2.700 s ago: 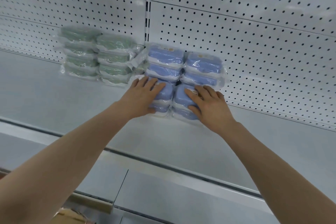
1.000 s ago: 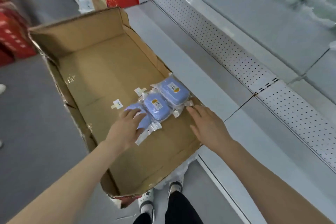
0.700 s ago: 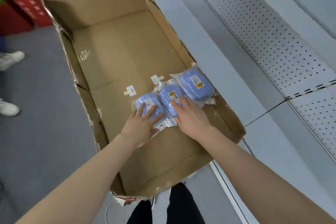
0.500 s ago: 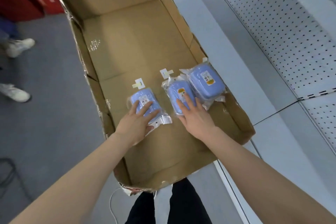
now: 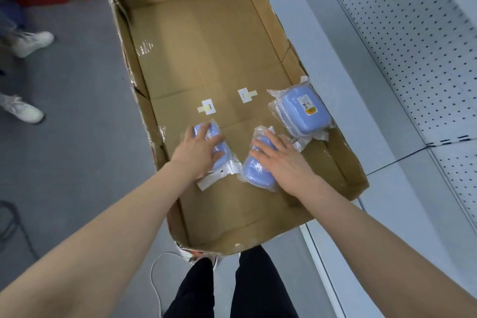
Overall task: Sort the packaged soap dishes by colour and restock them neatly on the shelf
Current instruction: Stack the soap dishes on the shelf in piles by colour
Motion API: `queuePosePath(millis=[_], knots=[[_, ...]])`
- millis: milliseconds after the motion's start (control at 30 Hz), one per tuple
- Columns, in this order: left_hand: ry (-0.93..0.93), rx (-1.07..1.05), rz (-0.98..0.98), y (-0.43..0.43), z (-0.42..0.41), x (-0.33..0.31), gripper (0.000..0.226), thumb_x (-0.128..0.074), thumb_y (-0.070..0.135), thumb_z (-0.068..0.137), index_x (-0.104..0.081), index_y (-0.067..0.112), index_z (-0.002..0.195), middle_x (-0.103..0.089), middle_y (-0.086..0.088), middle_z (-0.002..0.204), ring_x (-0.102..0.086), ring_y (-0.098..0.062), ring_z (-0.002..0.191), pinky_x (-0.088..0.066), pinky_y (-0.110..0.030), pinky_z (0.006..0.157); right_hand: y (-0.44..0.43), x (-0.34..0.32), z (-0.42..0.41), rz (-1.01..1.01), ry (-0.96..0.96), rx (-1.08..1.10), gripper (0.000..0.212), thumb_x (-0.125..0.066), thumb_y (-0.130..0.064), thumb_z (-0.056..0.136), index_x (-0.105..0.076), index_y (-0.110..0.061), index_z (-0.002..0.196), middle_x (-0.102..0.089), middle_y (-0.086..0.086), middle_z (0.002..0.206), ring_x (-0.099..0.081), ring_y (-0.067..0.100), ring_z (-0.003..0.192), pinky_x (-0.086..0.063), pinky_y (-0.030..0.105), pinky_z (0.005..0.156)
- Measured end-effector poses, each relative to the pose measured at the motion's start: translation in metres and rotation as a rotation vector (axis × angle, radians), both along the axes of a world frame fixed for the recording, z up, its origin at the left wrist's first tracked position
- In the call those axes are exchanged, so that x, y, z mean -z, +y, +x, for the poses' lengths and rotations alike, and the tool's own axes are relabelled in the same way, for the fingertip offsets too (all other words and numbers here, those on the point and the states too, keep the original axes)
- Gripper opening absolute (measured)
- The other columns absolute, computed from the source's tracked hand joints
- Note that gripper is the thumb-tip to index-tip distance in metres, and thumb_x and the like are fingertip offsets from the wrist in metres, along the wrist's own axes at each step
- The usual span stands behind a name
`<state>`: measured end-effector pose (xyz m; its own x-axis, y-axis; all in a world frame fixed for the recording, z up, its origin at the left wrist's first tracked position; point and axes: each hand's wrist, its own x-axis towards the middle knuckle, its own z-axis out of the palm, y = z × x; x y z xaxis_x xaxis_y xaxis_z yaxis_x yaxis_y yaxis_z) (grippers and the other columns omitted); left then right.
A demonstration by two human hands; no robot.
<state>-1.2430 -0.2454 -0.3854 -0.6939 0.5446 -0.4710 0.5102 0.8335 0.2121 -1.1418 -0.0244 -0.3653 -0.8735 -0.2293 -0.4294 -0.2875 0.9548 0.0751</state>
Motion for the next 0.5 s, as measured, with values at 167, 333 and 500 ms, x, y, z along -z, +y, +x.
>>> queuePosePath(millis=[167,333,500], knots=[[-0.037,0.134,0.283,0.011,0.014,-0.003,0.039,-0.071,0.039,0.082,-0.054,0.022,0.112,-0.031,-0.006,0.143,-0.033,-0.033,0.131,-0.036,-0.042,0.106,0.005,-0.007,0.030,0.057,-0.025,0.351,0.086,-0.061,-0.072,0.072,-0.040,-0.015,0.133,-0.051,0.009,0.120,-0.052,0.029,0.110,-0.041,0.039,0.090],[-0.021,-0.122,0.067,0.010,0.038,0.002,0.109,-0.076,0.055,0.071,-0.010,0.022,0.150,-0.022,-0.014,0.148,-0.036,-0.034,0.130,-0.041,-0.043,0.103,0.010,-0.005,0.046,-0.022,-0.036,0.409,0.092,-0.063,-0.059,0.081,-0.017,-0.017,0.150,-0.040,0.009,0.137,-0.047,0.028,0.118,-0.043,0.038,0.093],[0.040,-0.159,0.064,0.008,0.038,-0.010,0.094,-0.070,0.052,0.078,-0.018,0.013,0.146,-0.046,-0.012,0.129,-0.047,-0.032,0.114,-0.044,-0.040,0.096,0.013,-0.027,0.049,-0.092,0.062,0.574,0.089,-0.061,-0.057,0.082,-0.017,-0.015,0.148,-0.038,0.013,0.138,-0.047,0.029,0.115,-0.047,0.037,0.088]])
